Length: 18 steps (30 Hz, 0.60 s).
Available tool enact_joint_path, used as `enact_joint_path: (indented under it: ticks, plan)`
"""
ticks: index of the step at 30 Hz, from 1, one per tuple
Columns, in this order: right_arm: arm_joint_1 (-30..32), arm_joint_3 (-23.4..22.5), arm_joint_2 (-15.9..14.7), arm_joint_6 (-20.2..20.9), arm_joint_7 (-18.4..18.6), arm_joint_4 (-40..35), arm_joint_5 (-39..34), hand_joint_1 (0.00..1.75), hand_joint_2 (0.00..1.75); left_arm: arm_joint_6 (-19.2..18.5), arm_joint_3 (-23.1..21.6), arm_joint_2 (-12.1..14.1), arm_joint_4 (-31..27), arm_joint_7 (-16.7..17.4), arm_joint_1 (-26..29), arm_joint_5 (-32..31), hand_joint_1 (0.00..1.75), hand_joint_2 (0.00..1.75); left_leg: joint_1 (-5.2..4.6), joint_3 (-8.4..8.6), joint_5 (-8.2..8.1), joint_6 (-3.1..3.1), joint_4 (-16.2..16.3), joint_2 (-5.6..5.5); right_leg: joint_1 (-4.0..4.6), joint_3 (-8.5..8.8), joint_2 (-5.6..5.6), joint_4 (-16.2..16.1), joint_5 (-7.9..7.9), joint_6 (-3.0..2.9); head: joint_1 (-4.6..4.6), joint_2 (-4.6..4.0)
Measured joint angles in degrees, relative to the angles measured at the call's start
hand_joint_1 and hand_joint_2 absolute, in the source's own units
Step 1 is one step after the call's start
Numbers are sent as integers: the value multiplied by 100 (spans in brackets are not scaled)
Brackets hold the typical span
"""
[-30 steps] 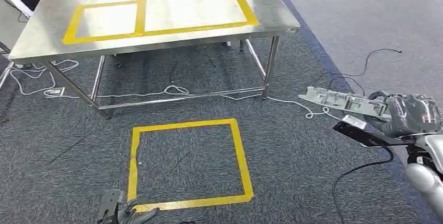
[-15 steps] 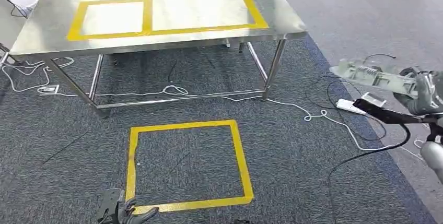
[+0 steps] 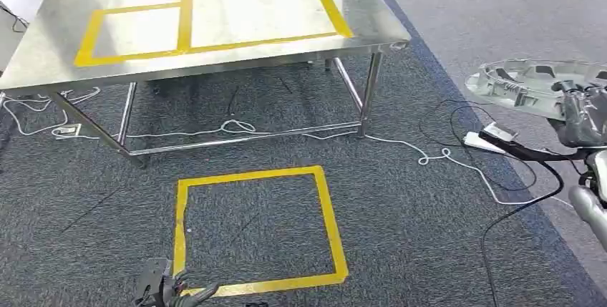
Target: Take the parts from the cabinet and place them on the table.
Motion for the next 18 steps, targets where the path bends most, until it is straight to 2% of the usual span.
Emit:
enact_joint_path:
  ticks: [2,3,4,5,6,7,8,9,10,11,13,14,15,16,18]
  plan:
    - [22,48,2,-2,9,26,-55,175,175,4,-11,2,0,0,-4,0,0,175,-3,303,694,56,-850,-1,5,130,3,-2,-80,15,4,0]
    - [32,76,2,-2,24,35,-81,175,175,20,-20,2,0,0,-4,2,0,175,-9,500,1020,100,-1397,-3,1,173,3,-12,-119,31,0,0]
    - [32,92,2,-9,33,48,-96,175,175,20,-22,7,0,0,-6,7,0,175,-24,576,1065,128,-1604,-15,22,178,12,4,-147,63,-2,0]
    - [37,109,4,-20,33,50,-118,175,175,22,-26,7,0,0,-9,7,0,175,-29,661,916,156,-1801,-10,29,147,35,-1,-166,98,-11,0]
    - [39,118,4,-31,33,50,-138,175,175,31,-28,9,0,2,-7,9,0,175,-34,642,889,153,-1800,-3,19,152,35,-48,-152,137,-4,0]
    - [57,120,7,-33,33,50,-179,175,175,33,-28,9,0,2,-5,11,0,175,-38,649,860,191,-1856,7,21,180,29,-11,-116,179,-22,0]
    - [59,120,7,-33,33,52,-197,175,175,33,-28,9,0,0,-7,15,0,175,-28,704,861,222,-1874,7,18,234,14,-65,-149,207,-15,0]
    - [76,122,7,-33,33,52,-234,175,175,33,-31,9,0,0,-8,26,0,175,4,773,863,241,-1902,-1,10,196,-8,-17,-211,223,-15,0]
    - [83,129,7,-39,20,52,-236,175,175,35,-33,9,0,0,-10,26,0,175,12,809,843,275,-1902,-8,16,108,-14,193,-301,234,4,0]
    - [96,140,9,-39,20,55,-238,175,175,33,-31,9,0,2,-12,26,0,175,10,839,821,299,-1901,-10,15,-115,-14,631,-478,245,22,0]
    - [131,162,9,-41,20,76,-227,175,175,33,-33,9,0,2,11,26,0,175,5,893,757,309,-1895,-15,17,-651,-13,1528,-814,270,24,0]
    - [143,173,9,-42,20,87,-227,175,175,33,-33,7,2,2,32,26,0,175,4,939,718,306,-1894,-16,15,-810,-14,1703,-797,279,20,0]
    - [156,177,9,-41,20,94,-229,175,175,33,-33,7,2,2,45,28,0,175,7,1001,674,298,-1894,-19,12,-829,-15,1602,-625,287,22,0]
    - [165,179,9,-41,20,96,-234,175,175,33,-33,7,2,2,50,42,0,175,13,1075,626,284,-1893,-22,7,-737,-18,1292,-355,288,24,0]
    - [173,179,9,-41,20,96,-236,175,175,33,-35,2,2,2,41,48,0,175,30,1236,505,229,-1889,-26,-16,-383,-46,245,350,325,24,0]
